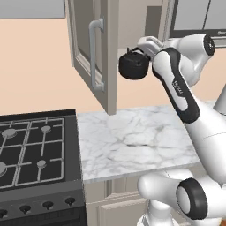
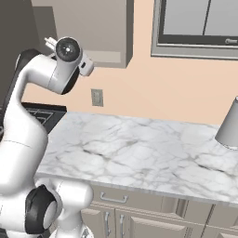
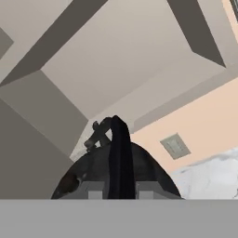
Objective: Open the cabinet, pick the kettle from the cabinet, and place it in the sink.
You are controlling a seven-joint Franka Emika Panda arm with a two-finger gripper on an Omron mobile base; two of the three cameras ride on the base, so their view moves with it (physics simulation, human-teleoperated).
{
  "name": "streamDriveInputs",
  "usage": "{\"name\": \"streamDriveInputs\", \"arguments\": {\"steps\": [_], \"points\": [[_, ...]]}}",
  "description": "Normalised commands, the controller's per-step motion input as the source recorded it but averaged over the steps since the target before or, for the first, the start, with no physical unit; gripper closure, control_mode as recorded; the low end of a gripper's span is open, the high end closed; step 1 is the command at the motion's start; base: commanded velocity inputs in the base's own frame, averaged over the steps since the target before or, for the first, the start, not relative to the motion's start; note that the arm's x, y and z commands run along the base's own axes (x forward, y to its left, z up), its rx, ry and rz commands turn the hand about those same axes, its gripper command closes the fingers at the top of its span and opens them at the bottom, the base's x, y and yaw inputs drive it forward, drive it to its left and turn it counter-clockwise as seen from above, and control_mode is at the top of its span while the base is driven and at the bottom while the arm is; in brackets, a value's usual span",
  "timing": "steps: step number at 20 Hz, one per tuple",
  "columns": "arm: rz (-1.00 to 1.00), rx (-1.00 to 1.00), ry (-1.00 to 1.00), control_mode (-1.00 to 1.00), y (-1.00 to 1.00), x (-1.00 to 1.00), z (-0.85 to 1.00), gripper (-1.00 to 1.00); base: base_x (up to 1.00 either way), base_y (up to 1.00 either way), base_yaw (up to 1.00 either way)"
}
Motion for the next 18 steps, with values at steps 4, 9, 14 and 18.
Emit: {"name": "streamDriveInputs", "arguments": {"steps": [4, 9, 14, 18], "points": [[0.0, 0.0, 0.06, -1.0, -0.16, -0.62, -0.04, 1.0, 0.0, 0.0, 0.0], [0.0, 0.0, 0.07, -1.0, -0.1, -0.5, -0.13, 1.0, 0.0, 0.0, 0.0], [0.0, 0.0, 0.06, -1.0, -0.07, -0.42, -0.21, 1.0, 0.0, 0.0, 0.0], [0.0, 0.0, 0.06, -1.0, -0.06, -0.24, -0.33, 1.0, 0.0, 0.0, 0.0]]}}
